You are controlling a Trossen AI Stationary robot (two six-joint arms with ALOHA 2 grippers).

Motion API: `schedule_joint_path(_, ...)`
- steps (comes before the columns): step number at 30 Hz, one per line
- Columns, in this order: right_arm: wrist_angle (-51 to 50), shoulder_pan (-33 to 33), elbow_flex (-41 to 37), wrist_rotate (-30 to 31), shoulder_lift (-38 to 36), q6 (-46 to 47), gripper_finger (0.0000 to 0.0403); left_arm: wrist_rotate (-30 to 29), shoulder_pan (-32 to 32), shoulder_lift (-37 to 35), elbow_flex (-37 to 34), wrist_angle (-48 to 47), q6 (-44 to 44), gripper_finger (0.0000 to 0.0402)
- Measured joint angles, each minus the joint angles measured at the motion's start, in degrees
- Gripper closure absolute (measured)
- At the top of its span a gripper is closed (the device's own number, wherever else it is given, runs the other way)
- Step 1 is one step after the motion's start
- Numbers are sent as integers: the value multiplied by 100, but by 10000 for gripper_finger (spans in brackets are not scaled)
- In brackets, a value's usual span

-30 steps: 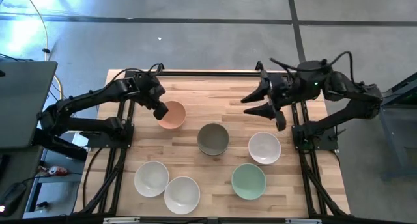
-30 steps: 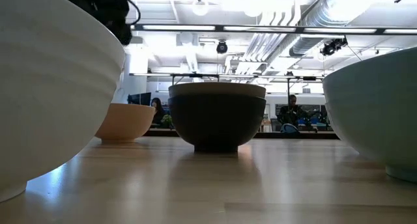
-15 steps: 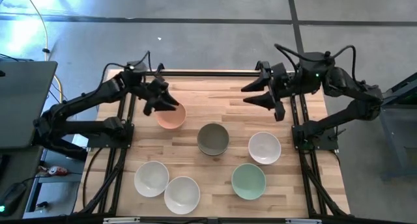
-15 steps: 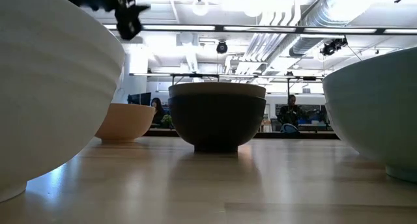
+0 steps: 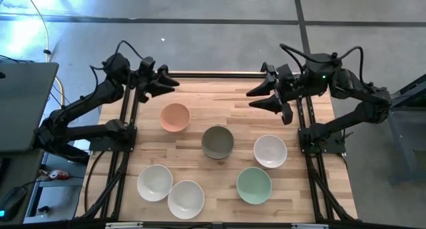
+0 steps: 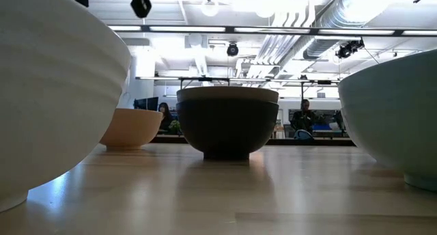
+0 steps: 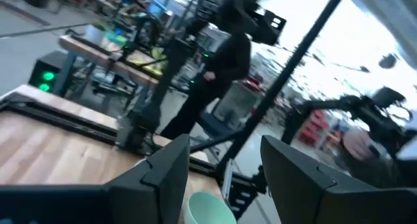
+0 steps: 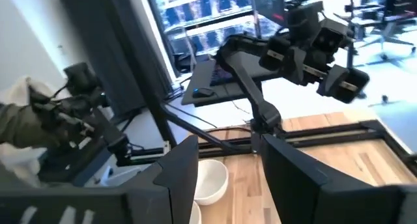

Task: Nest bowls inside each other
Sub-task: Stack the orange bowl on the gray bowl

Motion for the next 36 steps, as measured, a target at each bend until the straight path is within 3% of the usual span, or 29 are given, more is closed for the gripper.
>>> schedule_joint_path(5,-437,-2,1,237,-28,263,245,87,438,4,0,-1014,-147,222)
schedule_joint_path(10,-885,-2,1,502,-93,562,245,-207,649,7,-2,-2348,567,222)
schedule_joint_path(19,-1394,-3,0,539,-242,869,245,-812,741,4,-2,-3627,1415,222)
schedule_joint_path(28,-2145,-4,-1,791,-297,1117,245,-2165,1034,-11,-2,-5478,2709,222)
schedule_joint_path(36,-2202,-4,-1,795,-297,1115,245,-3011,1036,-11,-2,-6318,2852,222)
